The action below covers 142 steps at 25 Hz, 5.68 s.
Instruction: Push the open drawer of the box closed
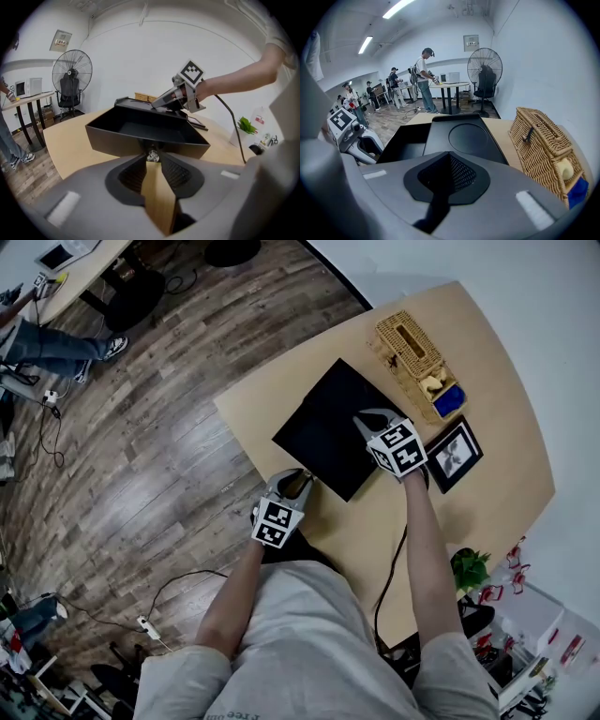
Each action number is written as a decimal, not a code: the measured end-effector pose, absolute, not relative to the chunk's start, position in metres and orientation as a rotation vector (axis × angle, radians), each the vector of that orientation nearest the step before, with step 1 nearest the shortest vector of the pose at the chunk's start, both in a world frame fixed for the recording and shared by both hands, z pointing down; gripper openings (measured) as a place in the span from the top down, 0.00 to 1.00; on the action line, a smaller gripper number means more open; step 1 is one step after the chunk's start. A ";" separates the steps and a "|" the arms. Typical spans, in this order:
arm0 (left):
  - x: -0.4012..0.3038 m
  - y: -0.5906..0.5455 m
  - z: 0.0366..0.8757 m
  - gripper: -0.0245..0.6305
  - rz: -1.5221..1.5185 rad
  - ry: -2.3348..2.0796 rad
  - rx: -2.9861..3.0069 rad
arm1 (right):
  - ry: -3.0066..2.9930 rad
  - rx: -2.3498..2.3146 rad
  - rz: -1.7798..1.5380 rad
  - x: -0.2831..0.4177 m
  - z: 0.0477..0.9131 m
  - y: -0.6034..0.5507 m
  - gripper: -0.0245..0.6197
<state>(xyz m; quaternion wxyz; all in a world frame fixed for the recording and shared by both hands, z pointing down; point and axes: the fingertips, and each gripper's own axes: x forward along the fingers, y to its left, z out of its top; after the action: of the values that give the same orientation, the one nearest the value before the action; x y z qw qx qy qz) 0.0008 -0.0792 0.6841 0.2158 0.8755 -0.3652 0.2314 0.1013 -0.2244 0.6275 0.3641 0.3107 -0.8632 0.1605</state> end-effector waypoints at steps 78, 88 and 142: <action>0.027 -0.106 0.682 0.76 0.699 -1.009 2.481 | -2.221 0.813 0.384 0.101 0.627 -0.224 0.96; 0.032 -0.113 0.683 0.76 0.698 -1.000 2.484 | -2.221 0.818 0.380 0.101 0.628 -0.224 0.96; 0.064 -0.161 0.680 0.76 0.755 -0.940 2.537 | -2.225 0.804 0.395 0.100 0.630 -0.225 0.96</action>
<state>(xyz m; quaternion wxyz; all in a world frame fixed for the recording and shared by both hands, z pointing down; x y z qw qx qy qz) 0.0645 -0.1613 0.6798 0.1656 0.8908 -0.3301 0.2649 0.0995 -0.2249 0.6298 0.3632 0.3125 -0.8643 0.1533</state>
